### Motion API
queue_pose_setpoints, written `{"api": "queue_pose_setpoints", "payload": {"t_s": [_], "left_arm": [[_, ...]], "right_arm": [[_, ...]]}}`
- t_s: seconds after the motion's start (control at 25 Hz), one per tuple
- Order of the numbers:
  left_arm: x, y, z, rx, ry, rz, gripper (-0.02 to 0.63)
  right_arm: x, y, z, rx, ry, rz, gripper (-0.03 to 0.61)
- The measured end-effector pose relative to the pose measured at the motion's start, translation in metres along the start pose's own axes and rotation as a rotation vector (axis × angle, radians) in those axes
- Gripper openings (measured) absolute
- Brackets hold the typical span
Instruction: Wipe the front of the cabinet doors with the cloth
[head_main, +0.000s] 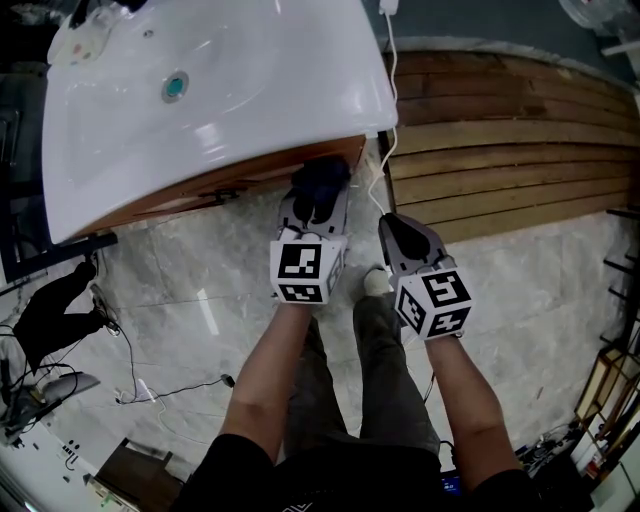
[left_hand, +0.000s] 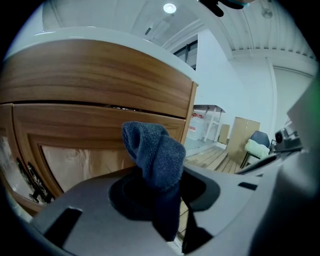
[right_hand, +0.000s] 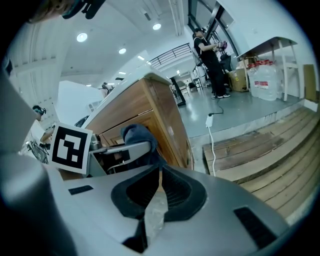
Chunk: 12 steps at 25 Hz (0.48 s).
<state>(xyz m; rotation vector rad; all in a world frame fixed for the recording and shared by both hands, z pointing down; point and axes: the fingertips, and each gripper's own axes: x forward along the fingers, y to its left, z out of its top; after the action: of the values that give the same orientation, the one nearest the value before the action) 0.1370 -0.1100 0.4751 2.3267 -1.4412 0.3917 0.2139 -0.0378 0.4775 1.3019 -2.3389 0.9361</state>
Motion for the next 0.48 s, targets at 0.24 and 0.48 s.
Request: {"api": "queue_pose_setpoints", "payload": {"t_s": [0.24,0.48], "left_arm": [[-0.021,0.016,-0.008,-0.008,0.001,0.018,0.132],[-0.053,0.061,-0.024,-0.022,0.022,0.086,0.132]], "right_arm": [[0.012,0.017,0.004,-0.014,0.003,0.023,0.043],[0.034,0.052,0.0,-0.039,0.025,0.066,0.043]]}}
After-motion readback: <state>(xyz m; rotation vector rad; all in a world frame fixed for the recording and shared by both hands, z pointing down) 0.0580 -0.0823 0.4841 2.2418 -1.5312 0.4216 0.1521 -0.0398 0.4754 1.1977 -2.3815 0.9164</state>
